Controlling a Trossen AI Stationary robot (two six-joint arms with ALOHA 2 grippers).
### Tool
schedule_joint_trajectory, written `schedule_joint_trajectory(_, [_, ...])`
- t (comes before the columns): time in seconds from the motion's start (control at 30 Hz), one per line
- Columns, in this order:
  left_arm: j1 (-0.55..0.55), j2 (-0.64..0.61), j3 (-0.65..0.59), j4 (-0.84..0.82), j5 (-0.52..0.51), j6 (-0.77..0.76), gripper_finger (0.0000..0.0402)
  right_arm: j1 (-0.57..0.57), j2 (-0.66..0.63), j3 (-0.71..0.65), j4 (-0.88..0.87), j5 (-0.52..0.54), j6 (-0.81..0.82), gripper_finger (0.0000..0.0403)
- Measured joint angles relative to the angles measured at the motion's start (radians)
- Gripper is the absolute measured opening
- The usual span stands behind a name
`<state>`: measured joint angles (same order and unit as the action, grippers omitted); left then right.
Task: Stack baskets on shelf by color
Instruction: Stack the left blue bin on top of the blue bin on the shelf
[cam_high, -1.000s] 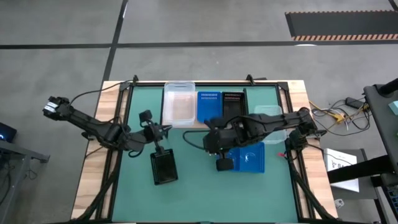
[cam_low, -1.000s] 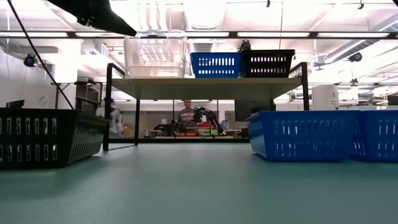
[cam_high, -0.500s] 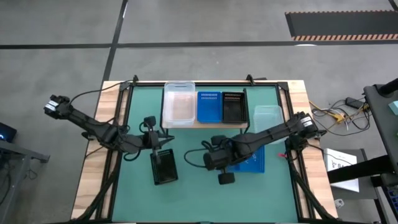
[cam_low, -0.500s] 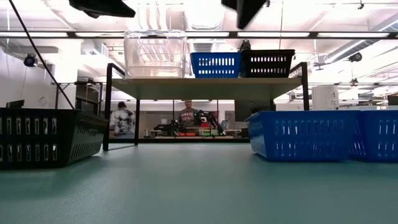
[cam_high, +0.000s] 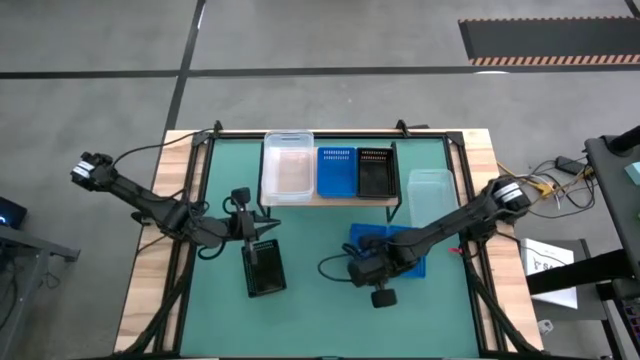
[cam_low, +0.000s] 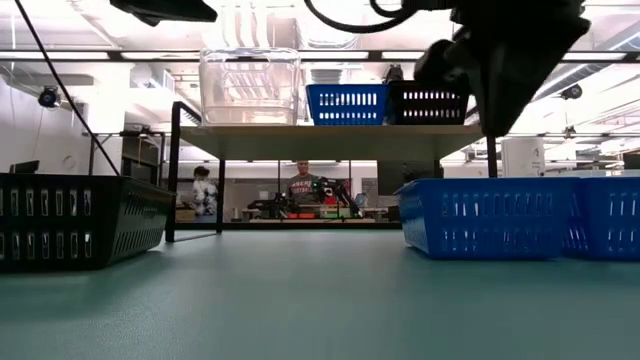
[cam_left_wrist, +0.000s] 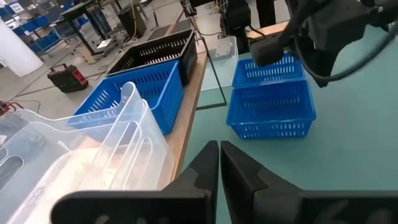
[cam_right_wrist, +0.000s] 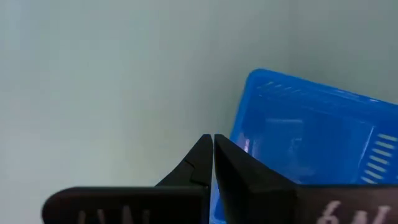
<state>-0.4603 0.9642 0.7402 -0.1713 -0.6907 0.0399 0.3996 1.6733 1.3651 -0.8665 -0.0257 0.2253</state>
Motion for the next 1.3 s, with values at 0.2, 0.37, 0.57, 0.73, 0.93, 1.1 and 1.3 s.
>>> schedule_joint_trajectory(0.2, [0.0, 0.0, 0.0, 0.006, 0.0, 0.002, 0.0001, 0.004, -0.02, -0.061, 0.065, 0.002, 0.126, 0.0031])
schedule_joint_trajectory(0.37, [0.0, 0.0, 0.0, 0.006, 0.0, 0.002, 0.0001, 0.004, 0.003, -0.065, 0.063, 0.001, 0.158, 0.0081])
schedule_joint_trajectory(0.57, [0.0, 0.0, -0.006, 0.006, -0.001, 0.002, 0.0001, 0.004, 0.026, -0.066, 0.056, 0.029, 0.169, 0.0133])
schedule_joint_trajectory(0.73, [0.0, 0.0, -0.006, 0.006, -0.001, 0.002, 0.0001, 0.004, 0.043, -0.066, 0.057, 0.059, 0.175, 0.0145])
schedule_joint_trajectory(0.93, [0.0, 0.0, -0.007, 0.006, -0.001, 0.002, 0.0001, 0.004, 0.065, -0.066, 0.065, 0.079, 0.172, 0.0114])
schedule_joint_trajectory(1.1, [0.0, 0.0, -0.006, 0.006, -0.001, 0.002, 0.0001, 0.004, 0.065, -0.066, 0.072, 0.08, 0.17, 0.0047])
schedule_joint_trajectory(1.3, [0.0, 0.0, -0.006, 0.006, -0.001, 0.002, 0.0001, 0.004, 0.065, -0.063, 0.072, 0.077, 0.167, 0.0015])
